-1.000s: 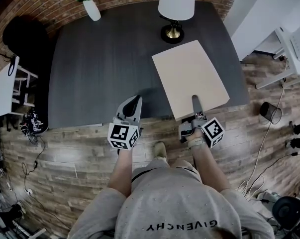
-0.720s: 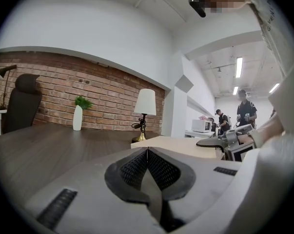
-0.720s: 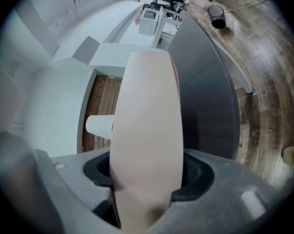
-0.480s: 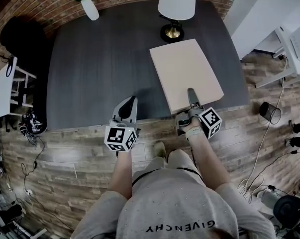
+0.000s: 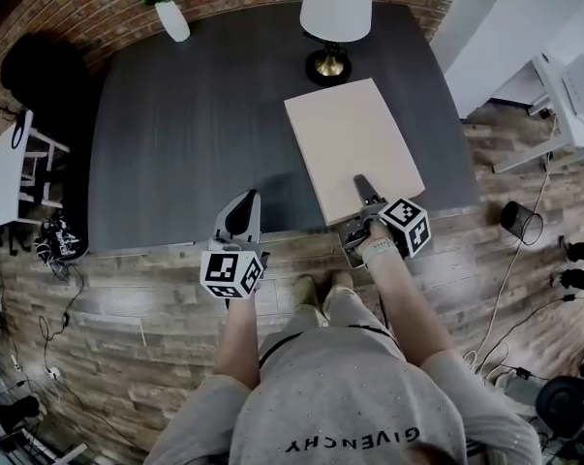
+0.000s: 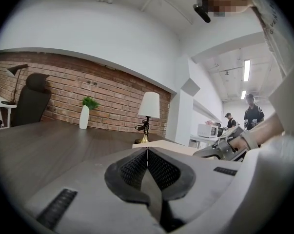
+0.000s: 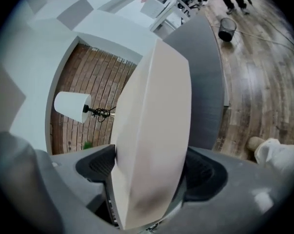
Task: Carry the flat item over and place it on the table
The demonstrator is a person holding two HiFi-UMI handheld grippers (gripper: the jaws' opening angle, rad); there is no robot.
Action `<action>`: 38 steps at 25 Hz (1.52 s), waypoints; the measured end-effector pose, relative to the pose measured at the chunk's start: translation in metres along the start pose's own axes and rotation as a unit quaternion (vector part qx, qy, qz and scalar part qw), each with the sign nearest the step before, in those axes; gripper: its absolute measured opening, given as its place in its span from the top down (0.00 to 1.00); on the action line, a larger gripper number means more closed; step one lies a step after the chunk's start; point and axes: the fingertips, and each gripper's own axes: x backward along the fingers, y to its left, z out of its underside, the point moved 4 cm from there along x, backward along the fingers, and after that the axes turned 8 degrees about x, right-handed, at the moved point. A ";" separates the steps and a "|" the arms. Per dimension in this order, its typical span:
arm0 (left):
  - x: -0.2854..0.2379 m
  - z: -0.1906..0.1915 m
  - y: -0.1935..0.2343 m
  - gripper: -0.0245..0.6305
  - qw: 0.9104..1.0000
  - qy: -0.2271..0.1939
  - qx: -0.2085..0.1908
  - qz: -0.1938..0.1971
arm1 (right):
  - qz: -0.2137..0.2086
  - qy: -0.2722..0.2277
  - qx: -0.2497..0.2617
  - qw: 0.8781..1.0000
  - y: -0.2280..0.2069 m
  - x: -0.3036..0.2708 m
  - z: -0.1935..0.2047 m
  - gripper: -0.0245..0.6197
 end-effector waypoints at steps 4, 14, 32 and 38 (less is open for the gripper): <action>-0.006 -0.002 -0.007 0.96 1.000 -0.009 0.012 -0.003 | 0.010 0.037 0.022 0.999 0.001 0.002 -0.003 0.31; -0.004 0.005 -0.005 0.96 0.999 -0.019 0.043 -0.008 | 0.016 0.086 0.043 0.995 -0.002 0.010 0.005 0.28; -0.007 0.014 -0.012 0.96 0.999 -0.003 0.047 -0.010 | -0.057 0.091 0.080 0.991 0.000 0.034 -0.007 0.29; -0.011 0.018 -0.025 0.96 0.999 0.000 0.043 -0.007 | -0.062 0.079 0.146 0.984 -0.004 0.050 -0.017 0.54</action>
